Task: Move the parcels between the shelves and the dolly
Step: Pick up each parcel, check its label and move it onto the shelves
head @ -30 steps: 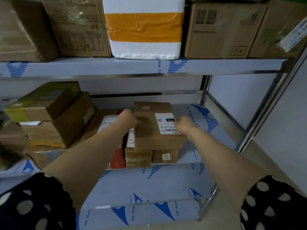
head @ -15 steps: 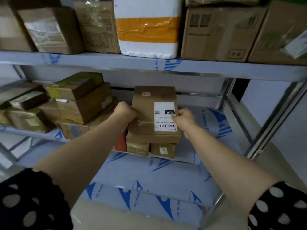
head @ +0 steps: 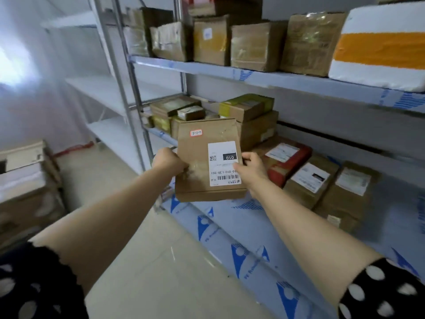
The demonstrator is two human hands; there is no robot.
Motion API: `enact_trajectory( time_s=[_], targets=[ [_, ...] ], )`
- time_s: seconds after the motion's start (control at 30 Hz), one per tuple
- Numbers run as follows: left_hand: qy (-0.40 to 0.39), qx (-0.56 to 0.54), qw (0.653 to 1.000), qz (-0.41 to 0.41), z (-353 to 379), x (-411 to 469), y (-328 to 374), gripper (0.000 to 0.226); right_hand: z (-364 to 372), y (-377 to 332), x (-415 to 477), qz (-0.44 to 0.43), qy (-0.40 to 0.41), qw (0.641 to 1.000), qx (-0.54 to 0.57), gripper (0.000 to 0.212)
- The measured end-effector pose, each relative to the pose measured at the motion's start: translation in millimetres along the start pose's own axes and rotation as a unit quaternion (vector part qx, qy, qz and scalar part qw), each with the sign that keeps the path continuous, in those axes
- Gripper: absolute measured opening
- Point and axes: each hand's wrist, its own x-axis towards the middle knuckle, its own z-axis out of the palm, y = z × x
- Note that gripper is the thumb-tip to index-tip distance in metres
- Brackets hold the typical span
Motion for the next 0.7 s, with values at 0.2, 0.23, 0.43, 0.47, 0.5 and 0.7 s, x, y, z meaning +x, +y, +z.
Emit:
enact_trajectory(
  time_s=[0.2, 0.23, 0.43, 0.47, 0.5, 0.7],
  targets=[
    [0.074, -0.025, 0.993, -0.084, -133, 35, -131, 0.010, 192, -2, -17, 0.000, -0.122, 0.993, -0.001, 0.024],
    [0.086, -0.027, 0.991, -0.102, -158, 39, -156, 0.010, 228, 0, -23, -0.001, -0.144, 0.990, -0.008, 0.024],
    [0.166, -0.012, 0.963, -0.210, -303, 62, -311, 0.021, 442, 11, -70, 0.029, -0.282, 0.959, -0.022, 0.046],
    [0.180, -0.013, 0.957, -0.227, -324, 65, -333, 0.020, 472, 12, -77, 0.039, -0.303, 0.952, -0.023, 0.050],
    [0.194, -0.018, 0.951, -0.241, -342, 70, -354, 0.020, 502, 14, -82, 0.046, -0.321, 0.946, -0.023, 0.053],
    [0.219, -0.029, 0.923, -0.316, -423, 101, -450, 0.025, 636, 21, -101, 0.076, -0.402, 0.912, -0.029, 0.058]
  ],
)
